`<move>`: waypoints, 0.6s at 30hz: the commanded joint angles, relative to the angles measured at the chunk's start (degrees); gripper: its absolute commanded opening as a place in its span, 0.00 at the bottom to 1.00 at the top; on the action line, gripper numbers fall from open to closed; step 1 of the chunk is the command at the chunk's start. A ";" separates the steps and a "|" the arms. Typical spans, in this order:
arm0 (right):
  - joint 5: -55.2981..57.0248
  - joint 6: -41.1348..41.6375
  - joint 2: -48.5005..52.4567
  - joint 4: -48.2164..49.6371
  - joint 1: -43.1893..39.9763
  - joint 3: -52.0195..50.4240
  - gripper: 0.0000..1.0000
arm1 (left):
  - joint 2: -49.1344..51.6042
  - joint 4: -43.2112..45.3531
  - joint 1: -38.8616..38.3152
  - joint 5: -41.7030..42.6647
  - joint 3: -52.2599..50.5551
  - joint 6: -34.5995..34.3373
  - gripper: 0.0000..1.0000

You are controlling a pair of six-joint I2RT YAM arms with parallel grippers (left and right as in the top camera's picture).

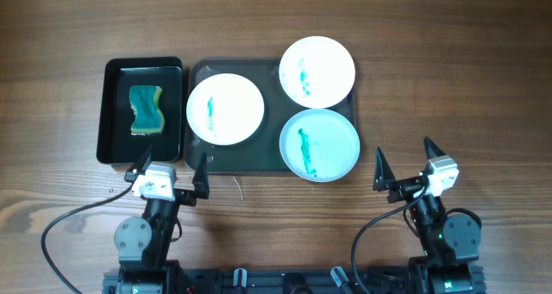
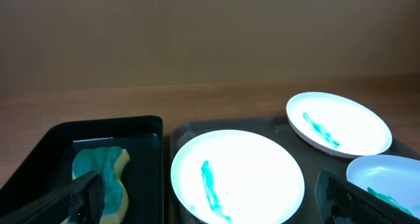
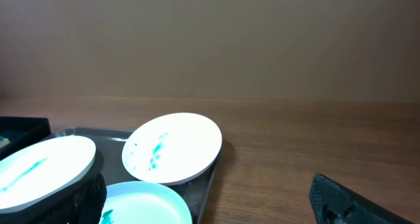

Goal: Clean dirty plates on tray and stack at the side

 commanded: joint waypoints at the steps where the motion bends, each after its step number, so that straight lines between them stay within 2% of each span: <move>1: -0.96 0.85 -0.52 0.31 0.39 -0.07 1.00 | -0.39 0.00 0.35 -0.11 -0.37 -0.42 1.00; 10: -4.31 3.82 -0.50 0.24 0.39 0.44 1.00 | -0.09 0.98 0.37 -2.10 2.91 -0.24 1.00; 14: -6.64 3.43 0.39 -0.90 0.39 3.15 1.00 | 2.95 -3.80 0.37 -2.05 8.68 -0.26 1.00; 18: -6.84 3.41 5.33 -4.13 0.39 9.16 1.00 | 9.55 -9.92 0.35 -2.03 15.47 -0.26 1.00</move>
